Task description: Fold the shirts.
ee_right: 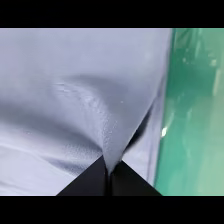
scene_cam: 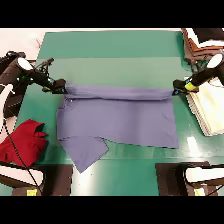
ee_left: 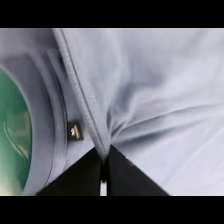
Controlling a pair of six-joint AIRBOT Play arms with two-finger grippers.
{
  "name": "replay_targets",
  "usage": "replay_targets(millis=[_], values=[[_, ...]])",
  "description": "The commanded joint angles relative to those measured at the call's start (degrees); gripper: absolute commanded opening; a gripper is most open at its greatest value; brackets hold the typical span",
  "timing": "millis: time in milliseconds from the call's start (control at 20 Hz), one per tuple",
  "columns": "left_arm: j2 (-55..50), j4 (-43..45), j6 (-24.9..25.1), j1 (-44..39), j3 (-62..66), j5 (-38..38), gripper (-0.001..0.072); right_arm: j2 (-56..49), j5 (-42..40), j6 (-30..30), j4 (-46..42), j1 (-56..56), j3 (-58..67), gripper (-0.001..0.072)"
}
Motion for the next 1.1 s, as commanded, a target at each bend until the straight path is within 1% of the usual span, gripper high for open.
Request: replay_targets(millis=[0,50,100,150,200,300,400,450,600,750,850,950,1050], values=[[0.0,0.0,-1.2,0.0,-3.7,0.0,0.0075,2.6,-5.4,0.0,4.9,0.1,-8.1,0.0026],[0.0,0.0,-2.0,0.0,-3.7,-0.1,0.0429,3.0,-6.0,0.0,6.4,0.0,-8.9,0.0164],[0.2,0.1,-3.2,0.0,-3.5,-0.5,0.0584,3.4,-6.3,0.0,7.3,0.0,-9.5,0.0375],[1.0,0.1,-3.5,0.3,-3.5,-1.2,0.0525,4.0,-5.9,0.0,7.3,-0.3,-9.5,0.0399],[2.4,1.4,-3.5,0.6,-3.5,-2.2,0.0528,5.4,-5.1,-0.1,7.2,-0.8,-9.5,0.0399],[7.7,10.6,-6.1,0.7,-4.6,-5.1,0.0528,9.4,-3.3,-1.0,6.9,-2.9,-9.5,0.0398],[15.1,17.7,-8.7,0.7,-10.5,-7.0,0.0529,14.1,-0.8,-1.6,7.0,-5.4,-9.5,0.0398],[19.0,17.8,-8.9,0.7,-14.6,-7.7,0.0529,16.1,-0.2,-2.1,7.1,-6.3,-9.5,0.0398],[30.4,13.8,-9.6,0.7,-29.3,-9.1,0.0529,20.6,-1.0,-2.8,7.0,-7.3,-9.5,0.0398],[38.2,12.9,-12.2,0.7,-42.8,-9.3,0.0529,22.4,-2.3,-3.1,7.1,-7.0,-9.5,0.0398],[40.1,8.8,-12.4,0.7,-49.0,-8.5,0.0529,22.3,-2.4,-3.1,7.4,-6.5,-9.5,0.0398],[40.3,3.7,-11.4,0.7,-53.1,-6.8,0.0529,22.2,-2.8,-3.1,7.4,-5.5,-9.5,0.0398],[40.3,2.2,-11.5,-0.8,-54.9,-4.9,0.0528,22.2,-3.4,-3.1,7.4,-4.5,-9.5,0.0398]])
